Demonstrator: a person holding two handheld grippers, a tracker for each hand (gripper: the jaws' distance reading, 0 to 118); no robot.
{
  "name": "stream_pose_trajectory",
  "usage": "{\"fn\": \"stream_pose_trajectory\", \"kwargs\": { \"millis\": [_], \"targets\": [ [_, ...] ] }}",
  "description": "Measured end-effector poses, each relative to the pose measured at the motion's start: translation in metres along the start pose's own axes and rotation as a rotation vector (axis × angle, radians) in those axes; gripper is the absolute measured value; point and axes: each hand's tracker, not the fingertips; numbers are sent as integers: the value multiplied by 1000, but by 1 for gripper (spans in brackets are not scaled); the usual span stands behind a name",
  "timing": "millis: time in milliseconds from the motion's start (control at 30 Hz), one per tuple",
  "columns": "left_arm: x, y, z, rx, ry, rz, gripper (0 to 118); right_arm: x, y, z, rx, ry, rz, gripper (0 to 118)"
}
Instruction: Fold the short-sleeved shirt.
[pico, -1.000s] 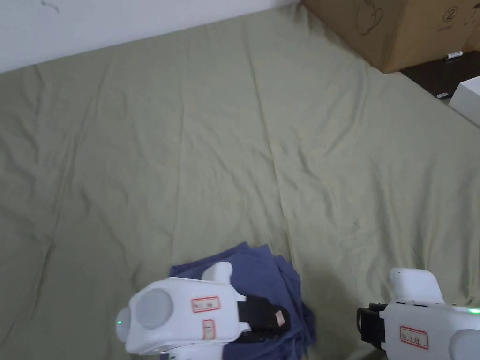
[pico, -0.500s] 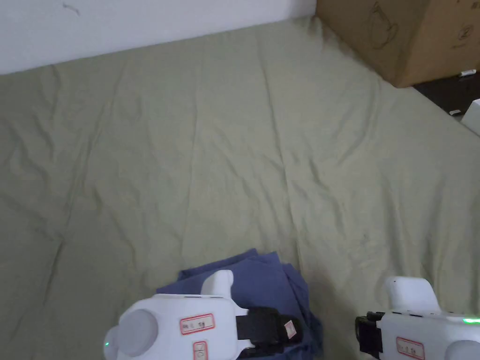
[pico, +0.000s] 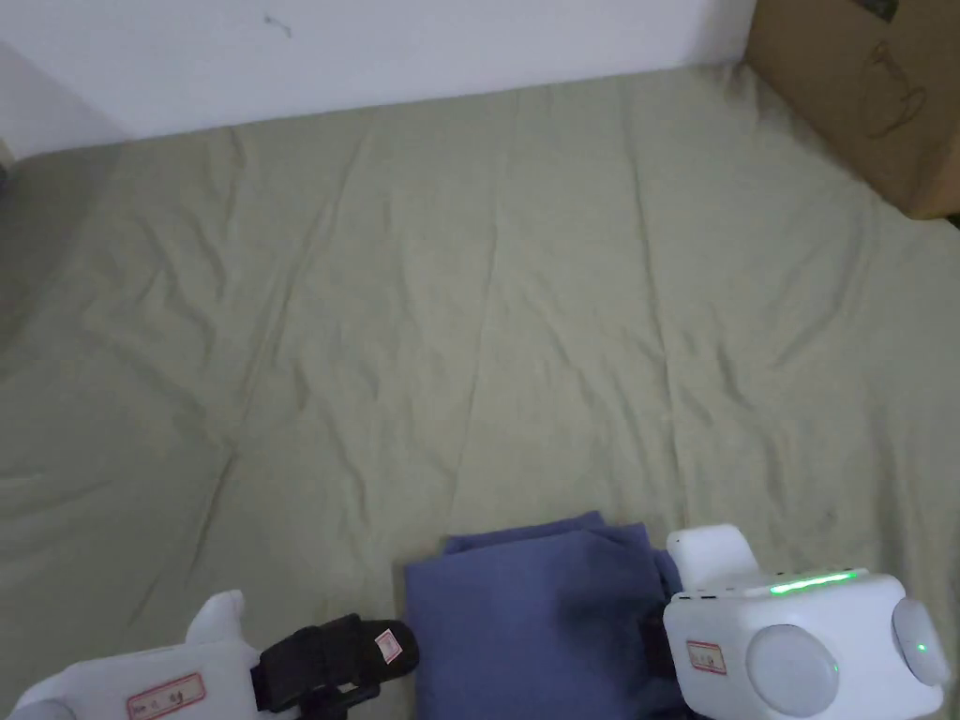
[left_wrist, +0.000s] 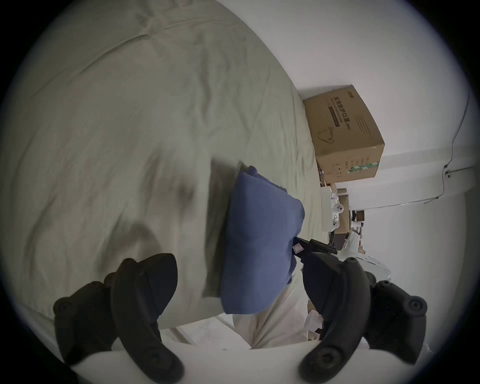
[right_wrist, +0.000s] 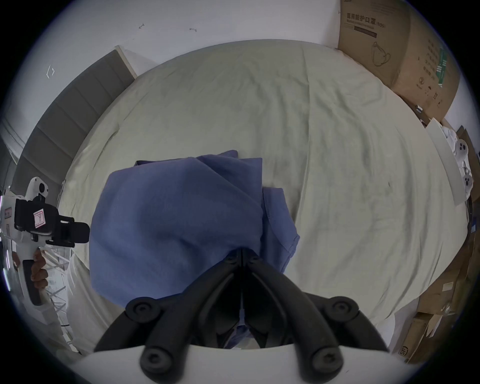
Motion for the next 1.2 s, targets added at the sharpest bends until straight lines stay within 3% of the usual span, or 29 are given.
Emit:
{"fn": "stream_pose_trajectory", "kwargs": {
  "millis": [133, 267, 467, 633, 667, 733, 833, 900, 1000, 1200],
  "targets": [
    [-10, 5, -17, -14, 1, 40, 102, 14, 1, 16, 3, 9, -58, 1],
    [-4, 9, -39, -37, -36, 42, 102, 19, 9, 38, 51, -9, -55, 1],
    [2, 11, -57, -68, -73, 3, 102, 9, 17, 46, 74, 124, -123, 1],
    [-4, 10, -61, -56, -151, 72, 102, -2, 9, 6, -20, 57, -58, 1],
    [-4, 10, -65, -66, -176, 71, 99, -3, 4, -1, -40, 47, -72, 1],
    [-3, 8, -74, -93, -213, 65, 82, 0, -1, -2, -14, 74, -100, 1],
    [-3, 4, -90, -106, -189, 60, 74, 8, 3, 1, -14, 92, -121, 1],
    [-8, 4, -90, -101, -192, 60, 55, 9, 3, 0, -22, 99, -124, 1],
    [-16, 2, -88, -97, -221, 99, 40, 6, 3, 0, -24, 99, -120, 1],
    [-14, 13, -78, -116, -232, 73, 31, -6, 9, 11, -23, 75, -86, 1]
  ]
}}
